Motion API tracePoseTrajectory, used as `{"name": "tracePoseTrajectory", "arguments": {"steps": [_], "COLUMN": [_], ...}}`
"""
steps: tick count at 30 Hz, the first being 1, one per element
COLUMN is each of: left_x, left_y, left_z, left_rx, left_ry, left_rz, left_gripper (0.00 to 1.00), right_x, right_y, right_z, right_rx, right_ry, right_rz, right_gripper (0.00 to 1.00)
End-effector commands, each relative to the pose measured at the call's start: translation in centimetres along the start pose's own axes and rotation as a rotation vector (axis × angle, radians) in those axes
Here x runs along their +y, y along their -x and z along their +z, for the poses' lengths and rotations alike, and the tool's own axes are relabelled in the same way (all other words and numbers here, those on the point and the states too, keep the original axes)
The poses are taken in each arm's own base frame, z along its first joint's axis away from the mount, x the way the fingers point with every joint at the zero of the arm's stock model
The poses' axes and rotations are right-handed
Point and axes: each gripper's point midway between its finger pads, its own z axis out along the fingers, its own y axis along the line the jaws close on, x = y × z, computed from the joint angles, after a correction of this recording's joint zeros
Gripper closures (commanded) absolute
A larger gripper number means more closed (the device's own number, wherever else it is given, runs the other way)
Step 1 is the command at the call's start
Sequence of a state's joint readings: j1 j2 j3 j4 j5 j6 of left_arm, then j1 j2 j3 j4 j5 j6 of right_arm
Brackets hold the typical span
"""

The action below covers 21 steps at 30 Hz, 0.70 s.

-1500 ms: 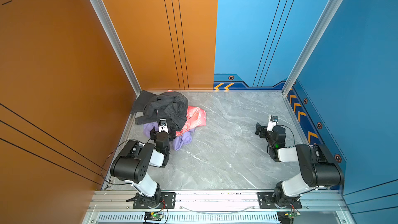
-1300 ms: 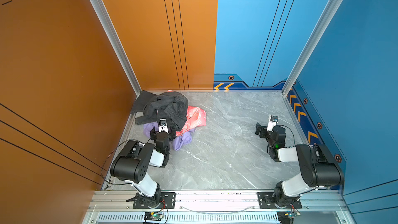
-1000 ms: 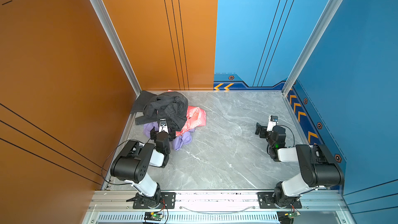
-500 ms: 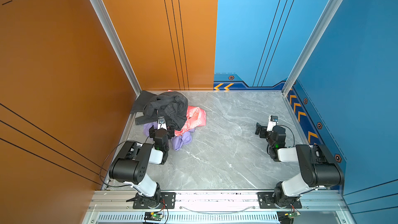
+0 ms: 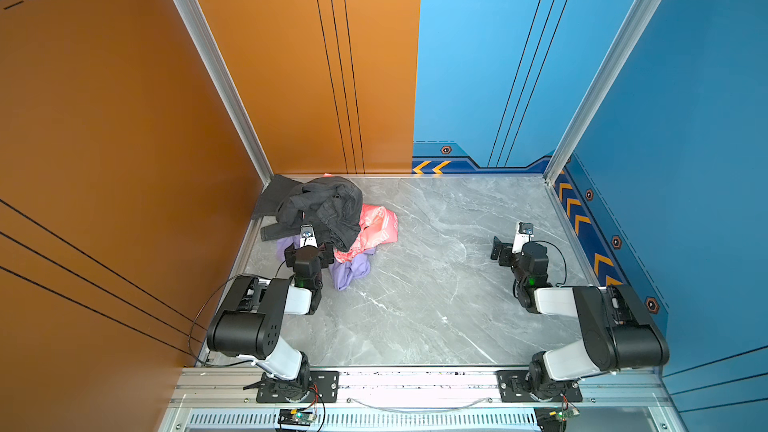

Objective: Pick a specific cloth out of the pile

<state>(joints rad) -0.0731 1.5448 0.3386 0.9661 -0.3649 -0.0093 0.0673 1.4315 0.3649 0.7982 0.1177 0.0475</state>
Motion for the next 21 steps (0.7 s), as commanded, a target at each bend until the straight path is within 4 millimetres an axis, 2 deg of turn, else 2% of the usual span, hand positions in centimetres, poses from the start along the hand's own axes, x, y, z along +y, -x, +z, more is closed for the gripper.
{"name": "tracePoseTrajectory", "arguments": {"steps": [1, 7, 10, 13, 17, 21], "left_x": [0.2, 1.2, 1.6, 1.7, 1.4, -0.9], "left_y": [1.4, 5.0, 6.3, 7.7, 8.6, 7.7], "left_z": [-0.9, -4.0, -6.1, -8.3, -11.2, -13.6], "left_rx": [-0.058, -0.099, -0.076, -0.013, 0.1, 0.224], "left_ry": [0.001, 0.07, 0.062, 0.01, -0.075, -0.245], "left_rz": [-0.02, -0.003, -0.026, -0.062, -0.098, -0.098], "left_gripper": [0.02, 0.02, 0.02, 0.02, 0.02, 0.02], "right_x": [0.0, 2.1, 3.6, 5.2, 7.3, 9.5], "right_y": [4.1, 11.6, 13.7, 14.5, 14.1, 12.9], "right_z": [-1.4, -6.2, -8.3, -9.7, -10.6, -11.1], "right_rx": [-0.021, -0.122, -0.142, -0.129, -0.074, -0.009], "right_ry": [-0.019, 0.114, 0.185, 0.255, 0.336, 0.4], "right_rz": [-0.033, 0.007, 0.02, 0.028, 0.031, 0.006], "right_gripper": [0.0, 0.0, 0.0, 0.0, 0.0, 0.0]}}
